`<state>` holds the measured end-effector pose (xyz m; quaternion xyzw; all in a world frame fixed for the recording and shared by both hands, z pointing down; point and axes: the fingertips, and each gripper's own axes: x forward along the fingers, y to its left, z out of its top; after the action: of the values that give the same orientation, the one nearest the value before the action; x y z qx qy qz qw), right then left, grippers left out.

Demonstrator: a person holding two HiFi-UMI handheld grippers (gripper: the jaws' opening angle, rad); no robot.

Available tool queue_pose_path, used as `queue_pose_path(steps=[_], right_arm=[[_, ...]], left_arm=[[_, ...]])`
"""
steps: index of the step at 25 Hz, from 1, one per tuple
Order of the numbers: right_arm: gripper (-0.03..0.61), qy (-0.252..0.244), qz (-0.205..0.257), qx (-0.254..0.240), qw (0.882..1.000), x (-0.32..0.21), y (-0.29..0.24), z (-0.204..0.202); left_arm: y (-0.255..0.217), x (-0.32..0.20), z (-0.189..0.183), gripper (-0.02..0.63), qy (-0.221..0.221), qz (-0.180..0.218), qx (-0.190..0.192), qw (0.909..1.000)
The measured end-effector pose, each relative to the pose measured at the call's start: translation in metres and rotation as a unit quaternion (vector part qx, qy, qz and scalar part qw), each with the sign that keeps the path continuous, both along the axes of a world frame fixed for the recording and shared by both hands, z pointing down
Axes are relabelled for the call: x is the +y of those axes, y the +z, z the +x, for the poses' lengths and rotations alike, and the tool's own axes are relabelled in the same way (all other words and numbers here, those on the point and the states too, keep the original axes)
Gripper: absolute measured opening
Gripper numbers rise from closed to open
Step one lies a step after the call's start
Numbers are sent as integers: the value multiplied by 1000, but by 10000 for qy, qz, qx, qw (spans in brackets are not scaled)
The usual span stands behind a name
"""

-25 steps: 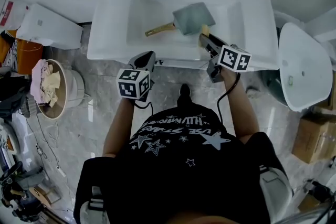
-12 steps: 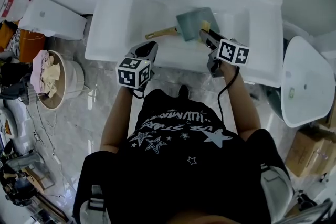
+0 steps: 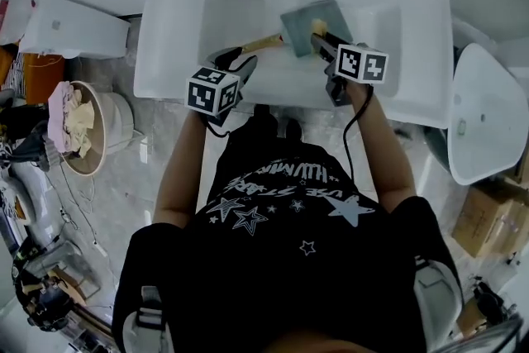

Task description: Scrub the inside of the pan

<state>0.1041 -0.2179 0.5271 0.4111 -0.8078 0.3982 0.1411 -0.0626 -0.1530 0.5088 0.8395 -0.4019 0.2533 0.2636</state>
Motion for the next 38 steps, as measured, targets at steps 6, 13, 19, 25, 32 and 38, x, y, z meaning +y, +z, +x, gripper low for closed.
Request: queue_pose_path(steps=[6, 13, 19, 25, 32, 38], right_arm=[[153, 132, -291, 272, 9991, -20, 20, -3], [152, -37, -736, 1114, 9910, -33, 63, -15], [153, -302, -856, 1830, 9789, -52, 93, -29], [153, -164, -1299, 2029, 9704, -63, 121, -32], [150, -420, -1487, 1867, 9702, -72, 145, -47], [149, -595, -1617, 2086, 9627, -77, 161, -53]], left_arm=[[45, -29, -9, 206, 523, -453, -426, 9967], [89, -42, -13, 207, 1030, -848, -662, 9888], [113, -47, -11, 207, 1473, -1177, -852, 9784], [132, -49, -10, 207, 1709, -1549, -1016, 9677], [145, -52, -12, 207, 1849, -1841, -979, 9604], [152, -56, -18, 207, 1848, -1969, -1144, 9560]])
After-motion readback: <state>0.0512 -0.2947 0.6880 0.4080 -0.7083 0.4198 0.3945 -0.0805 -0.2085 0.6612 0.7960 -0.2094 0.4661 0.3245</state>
